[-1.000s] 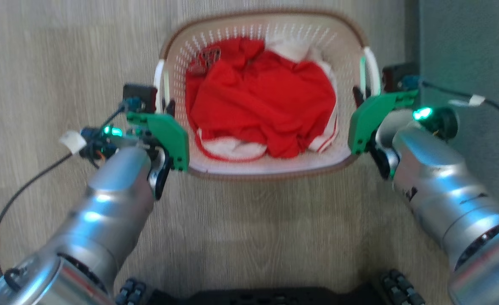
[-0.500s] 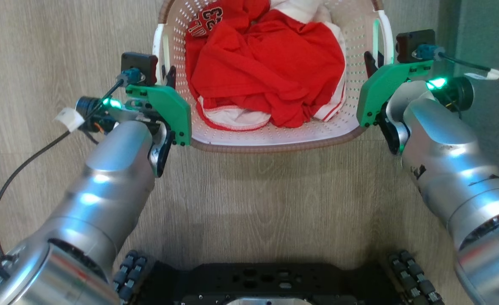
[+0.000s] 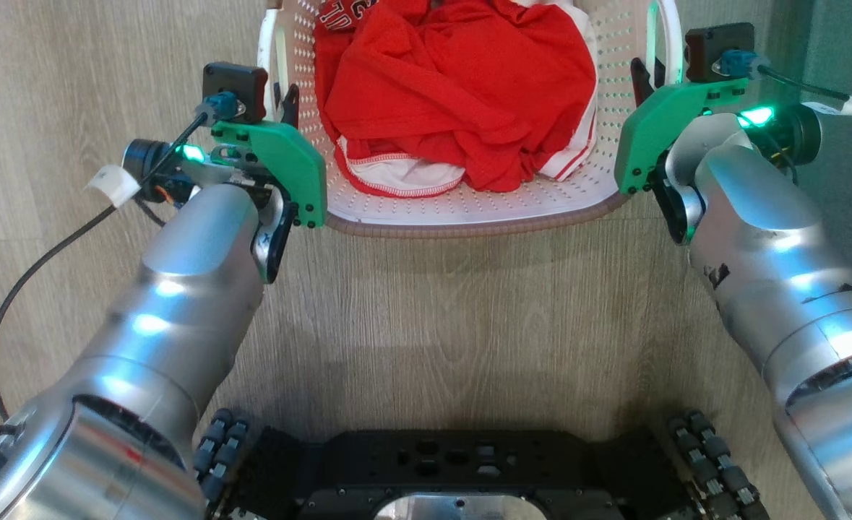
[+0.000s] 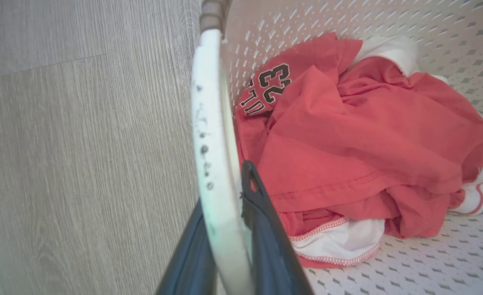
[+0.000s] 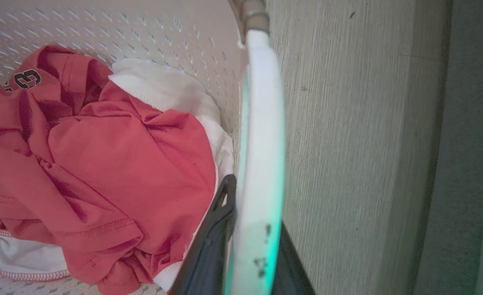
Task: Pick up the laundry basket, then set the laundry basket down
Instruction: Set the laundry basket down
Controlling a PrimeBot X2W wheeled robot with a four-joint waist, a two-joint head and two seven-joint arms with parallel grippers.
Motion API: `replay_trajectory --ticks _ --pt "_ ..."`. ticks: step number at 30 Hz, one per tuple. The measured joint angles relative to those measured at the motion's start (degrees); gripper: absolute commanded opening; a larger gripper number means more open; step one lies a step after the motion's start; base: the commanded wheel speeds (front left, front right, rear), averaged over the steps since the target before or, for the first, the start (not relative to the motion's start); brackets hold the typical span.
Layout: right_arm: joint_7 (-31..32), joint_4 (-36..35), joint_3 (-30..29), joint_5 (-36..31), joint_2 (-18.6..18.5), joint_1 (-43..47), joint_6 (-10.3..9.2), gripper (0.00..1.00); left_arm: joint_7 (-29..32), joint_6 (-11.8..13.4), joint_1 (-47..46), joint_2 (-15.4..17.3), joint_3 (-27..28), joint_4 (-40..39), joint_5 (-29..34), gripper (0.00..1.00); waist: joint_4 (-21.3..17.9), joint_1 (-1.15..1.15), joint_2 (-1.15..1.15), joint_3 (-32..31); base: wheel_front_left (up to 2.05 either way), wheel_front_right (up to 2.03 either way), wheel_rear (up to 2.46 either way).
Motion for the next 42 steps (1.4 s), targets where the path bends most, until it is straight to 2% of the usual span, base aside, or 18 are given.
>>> replay_trajectory --ticks 6,12,16,18,19,20,21,22,23,24,26,32,42 --pt "-0.01 -0.16 -2.90 -3.21 0.18 -0.14 0.08 0.00 -0.10 -0.27 -0.46 -0.20 0.93 0.51 1.11 0.00 -0.05 0.00 0.00 0.64 0.00 0.00 0.00" --pt "-0.02 -0.41 -3.63 -3.45 0.16 -0.42 0.08 0.00 -0.18 -0.51 -1.29 -0.31 1.11 0.92 1.78 0.00 0.25 0.00 0.00 1.06 0.00 0.00 0.00" --pt "-0.09 -0.45 -3.44 -3.50 0.14 -0.52 0.08 0.20 -0.42 -0.51 -1.34 -0.35 1.35 1.19 1.78 0.00 0.24 0.00 0.00 1.22 0.00 0.00 0.00" --pt "0.19 -0.13 -3.02 -3.61 0.14 -0.49 0.08 0.36 -0.42 -0.49 -1.68 -0.35 1.57 1.29 1.79 0.30 0.23 0.00 0.00 1.24 0.00 0.00 0.00" --pt "0.19 0.05 -2.92 -3.61 0.11 -0.49 0.08 0.41 -0.40 -0.52 -1.98 -0.34 1.59 1.45 1.97 0.41 0.22 0.00 0.00 1.22 0.00 0.00 0.00" --pt "0.16 0.08 -2.88 -3.61 -0.04 -0.49 0.08 0.45 -0.40 -0.49 -2.01 -0.27 1.77 1.56 2.31 0.47 0.20 0.00 0.00 1.19 0.00 0.00 0.00" --pt "0.16 0.08 -2.85 -3.61 -0.15 -0.51 0.08 0.49 -0.40 -0.48 -1.98 -0.24 2.09 1.69 2.32 0.63 0.18 0.00 0.00 1.15 0.00 0.00 0.00" --pt "0.16 0.09 -2.78 -3.60 -0.26 -0.51 0.08 0.75 -0.40 -0.47 -1.95 -0.24 2.45 1.78 2.31 0.74 0.15 0.00 0.00 1.10 0.00 0.00 0.00" --pt "0.15 0.09 -2.66 -3.59 -0.35 -0.51 0.08 0.95 -0.40 -0.46 -1.94 -0.24 2.68 1.85 2.31 0.81 0.13 0.00 0.00 1.03 0.00 0.00 0.00" --pt "0.14 0.10 -2.54 -3.59 -0.44 -0.51 0.08 1.00 -0.40 -0.42 -1.94 -0.24 2.80 1.86 2.31 0.90 0.10 0.00 0.00 0.94 0.00 0.00 0.00" --pt "0.04 0.12 -2.40 -3.48 -0.53 -0.51 0.08 1.00 -0.40 -0.36 -1.93 -0.24 3.02 1.81 2.31 1.00 0.04 0.00 0.00 0.69 0.00 0.00 0.00" --pt "-0.52 -0.45 -1.70 -3.39 -0.52 -0.50 0.08 1.00 -0.40 0.62 -1.63 -0.19 4.83 0.65 2.78 1.00 -0.32 0.00 0.00 -0.96 0.00 0.00 0.00" --pt "-1.43 -3.14 -0.89 -2.42 -0.52 -0.31 0.08 1.00 -0.40 1.08 3.71 0.94 10.40 -7.42 5.84 1.00 -1.09 0.00 0.00 -5.97 0.00 0.00 0.00"
